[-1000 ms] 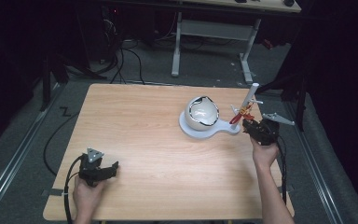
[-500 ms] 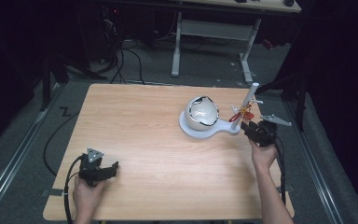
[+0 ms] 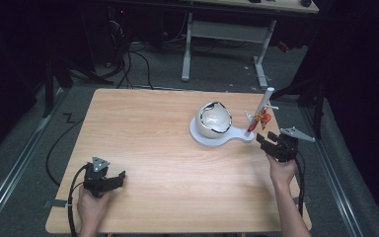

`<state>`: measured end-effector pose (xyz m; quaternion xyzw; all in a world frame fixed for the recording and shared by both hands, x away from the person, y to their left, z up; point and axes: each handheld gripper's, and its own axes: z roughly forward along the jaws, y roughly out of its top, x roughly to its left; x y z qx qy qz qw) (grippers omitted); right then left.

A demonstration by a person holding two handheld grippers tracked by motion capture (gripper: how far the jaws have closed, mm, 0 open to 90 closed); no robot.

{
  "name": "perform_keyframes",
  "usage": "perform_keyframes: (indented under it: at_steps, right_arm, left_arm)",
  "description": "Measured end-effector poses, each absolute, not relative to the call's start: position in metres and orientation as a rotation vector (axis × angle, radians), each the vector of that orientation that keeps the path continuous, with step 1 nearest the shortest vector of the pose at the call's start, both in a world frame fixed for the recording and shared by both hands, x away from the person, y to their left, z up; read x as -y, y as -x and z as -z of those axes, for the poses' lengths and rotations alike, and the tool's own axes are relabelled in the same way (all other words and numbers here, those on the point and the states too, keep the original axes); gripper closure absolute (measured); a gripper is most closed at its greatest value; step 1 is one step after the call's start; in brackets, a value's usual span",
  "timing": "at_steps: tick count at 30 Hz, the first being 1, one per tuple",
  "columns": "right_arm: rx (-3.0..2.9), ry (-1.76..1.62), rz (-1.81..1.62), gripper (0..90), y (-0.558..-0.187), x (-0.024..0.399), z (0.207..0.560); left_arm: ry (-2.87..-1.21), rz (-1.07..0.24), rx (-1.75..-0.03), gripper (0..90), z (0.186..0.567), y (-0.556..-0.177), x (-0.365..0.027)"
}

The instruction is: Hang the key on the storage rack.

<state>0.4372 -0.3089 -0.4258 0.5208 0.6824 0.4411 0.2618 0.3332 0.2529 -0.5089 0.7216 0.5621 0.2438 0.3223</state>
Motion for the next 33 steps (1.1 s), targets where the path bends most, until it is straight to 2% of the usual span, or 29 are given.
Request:
perform_keyframes:
  at_steps: [33]
  right_arm:
    - [-1.875,-1.374,-1.295,48.5,-0.4,0.303,0.433]
  left_arm:
    - [-1.894,-0.64,-1.476,19.6,0.509,-0.333,-0.253]
